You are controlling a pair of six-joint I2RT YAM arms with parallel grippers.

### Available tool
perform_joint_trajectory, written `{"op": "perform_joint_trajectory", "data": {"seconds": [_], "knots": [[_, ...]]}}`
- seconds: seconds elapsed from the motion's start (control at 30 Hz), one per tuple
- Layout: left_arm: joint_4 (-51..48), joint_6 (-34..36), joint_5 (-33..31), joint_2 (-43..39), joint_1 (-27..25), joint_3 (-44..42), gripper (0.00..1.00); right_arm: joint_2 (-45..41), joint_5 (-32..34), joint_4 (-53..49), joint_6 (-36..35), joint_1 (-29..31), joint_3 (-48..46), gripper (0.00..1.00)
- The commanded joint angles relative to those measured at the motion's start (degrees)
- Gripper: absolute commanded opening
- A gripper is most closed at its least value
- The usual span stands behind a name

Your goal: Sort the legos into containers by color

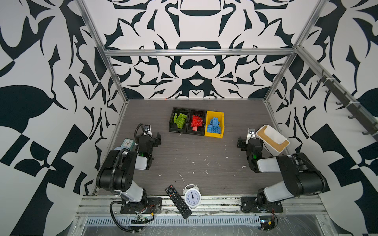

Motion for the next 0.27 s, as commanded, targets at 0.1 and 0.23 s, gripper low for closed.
{"op": "perform_joint_trajectory", "data": {"seconds": [0.1, 0.23], "knots": [[0.05, -0.06, 0.36, -0.14, 0.26, 0.88, 1.00, -0.35, -1.81, 6.31, -0.36, -1.07, 1.60, 1.00], [0.43, 0.07, 0.37, -0.27, 0.25, 0.62, 1.00, -0.52, -0.10, 1.27, 0.40, -1.07, 3.99, 1.00]]}}
